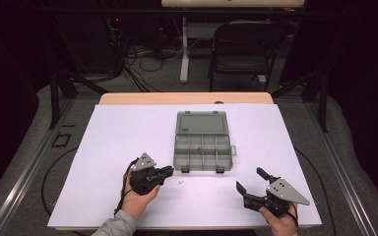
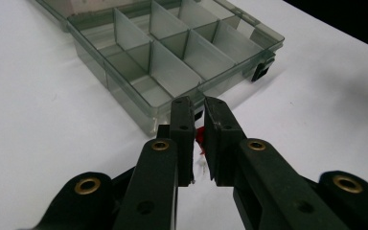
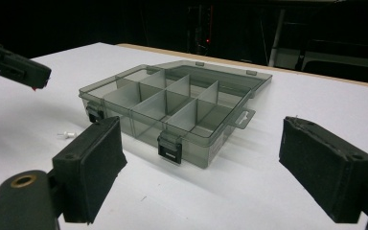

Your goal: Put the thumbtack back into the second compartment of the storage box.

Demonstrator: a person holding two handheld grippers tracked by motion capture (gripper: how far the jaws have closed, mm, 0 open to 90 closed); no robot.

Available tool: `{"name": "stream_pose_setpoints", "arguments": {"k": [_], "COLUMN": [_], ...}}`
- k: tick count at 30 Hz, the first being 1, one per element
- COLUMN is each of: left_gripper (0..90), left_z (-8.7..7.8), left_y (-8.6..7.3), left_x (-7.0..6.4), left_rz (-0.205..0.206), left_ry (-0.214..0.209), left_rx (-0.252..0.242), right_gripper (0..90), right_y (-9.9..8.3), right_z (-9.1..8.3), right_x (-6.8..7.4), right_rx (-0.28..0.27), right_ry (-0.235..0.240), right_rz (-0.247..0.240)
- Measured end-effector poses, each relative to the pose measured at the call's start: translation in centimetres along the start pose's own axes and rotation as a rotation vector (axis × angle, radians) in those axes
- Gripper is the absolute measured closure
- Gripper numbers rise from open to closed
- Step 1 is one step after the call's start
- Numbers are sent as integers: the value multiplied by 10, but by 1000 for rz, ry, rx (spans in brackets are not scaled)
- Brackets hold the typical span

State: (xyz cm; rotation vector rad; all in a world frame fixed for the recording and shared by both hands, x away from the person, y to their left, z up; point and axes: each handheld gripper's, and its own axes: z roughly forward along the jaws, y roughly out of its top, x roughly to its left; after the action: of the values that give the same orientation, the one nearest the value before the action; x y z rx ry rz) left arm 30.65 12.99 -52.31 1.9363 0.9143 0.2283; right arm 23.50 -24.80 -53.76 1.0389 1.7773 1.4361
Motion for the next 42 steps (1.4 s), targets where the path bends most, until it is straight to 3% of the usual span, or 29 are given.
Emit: {"name": "stream_pose_setpoints", "arguments": {"k": [20,33,42], "left_gripper": [826,826,826], "left_z": [13,27,46], "left_y": [56,79,92], "left_x": [0,0,6], "left_rz": [24,18,3], "left_ry": [-12,-16,6], "left_rx": [-10,0,17], "right_gripper": [146,146,146], "right_y": [0,-1,-1], "right_z": [0,1,1], "right_x": [-1,0,-1], "right_rx": [0,6,6], "right_ry": [1,4,3], "right_rz": [4,6,7]}}
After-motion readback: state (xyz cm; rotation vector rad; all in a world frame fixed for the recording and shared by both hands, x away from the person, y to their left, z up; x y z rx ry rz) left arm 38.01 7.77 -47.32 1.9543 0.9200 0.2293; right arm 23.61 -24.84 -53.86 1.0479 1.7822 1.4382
